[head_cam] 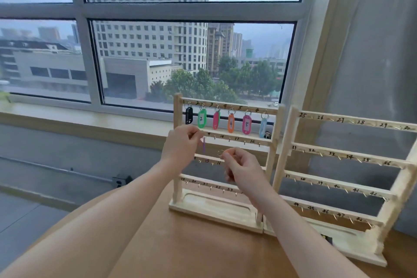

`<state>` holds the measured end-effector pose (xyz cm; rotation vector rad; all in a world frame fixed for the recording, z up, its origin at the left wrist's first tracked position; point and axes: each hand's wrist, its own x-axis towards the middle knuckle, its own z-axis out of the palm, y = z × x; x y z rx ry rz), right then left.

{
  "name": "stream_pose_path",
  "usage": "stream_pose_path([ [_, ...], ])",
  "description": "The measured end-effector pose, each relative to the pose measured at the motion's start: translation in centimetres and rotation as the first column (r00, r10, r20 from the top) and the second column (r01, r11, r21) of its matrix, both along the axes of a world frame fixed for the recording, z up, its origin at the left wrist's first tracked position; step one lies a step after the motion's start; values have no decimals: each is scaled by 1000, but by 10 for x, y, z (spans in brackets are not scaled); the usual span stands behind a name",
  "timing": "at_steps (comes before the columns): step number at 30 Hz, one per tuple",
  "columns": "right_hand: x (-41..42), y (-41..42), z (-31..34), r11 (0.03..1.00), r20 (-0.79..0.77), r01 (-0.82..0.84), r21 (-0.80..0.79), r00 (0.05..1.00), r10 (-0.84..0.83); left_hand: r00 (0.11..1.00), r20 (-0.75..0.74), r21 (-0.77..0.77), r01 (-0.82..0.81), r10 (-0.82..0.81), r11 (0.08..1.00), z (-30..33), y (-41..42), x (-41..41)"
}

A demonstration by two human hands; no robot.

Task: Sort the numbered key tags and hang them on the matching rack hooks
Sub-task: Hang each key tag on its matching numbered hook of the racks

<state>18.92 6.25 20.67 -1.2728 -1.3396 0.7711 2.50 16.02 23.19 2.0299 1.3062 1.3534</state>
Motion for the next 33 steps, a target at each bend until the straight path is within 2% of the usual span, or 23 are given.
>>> stream_pose_path([
  [5,-17,22,8,992,-12,20,127,1000,-18,995,-90,-18,-50,49,999,-6,19,-1],
  [7,-23,30,10,988,-39,24,154,999,-18,996,-81,-10,-42,41,999,-9,21,-1],
  [15,-34,53,15,989,-131,37,142,991,-18,1000,-3,20,-14,14,1000,-12,21,2],
  [19,-34,59,14,990,-102,79,119,993,-67,1000,18,-13,-3,3,1000,-11,22,2],
  [26,-40,62,17,996,-148,57,69,988,-46,997,61,-102,47,-41,994,-15,22,-2],
  [29,-44,66,17,994,-138,76,80,988,-64,999,38,-86,41,-38,995,-17,18,-5],
  [33,-48,75,16,988,-49,134,76,990,-130,1000,13,-77,14,-13,997,-19,15,-11],
])
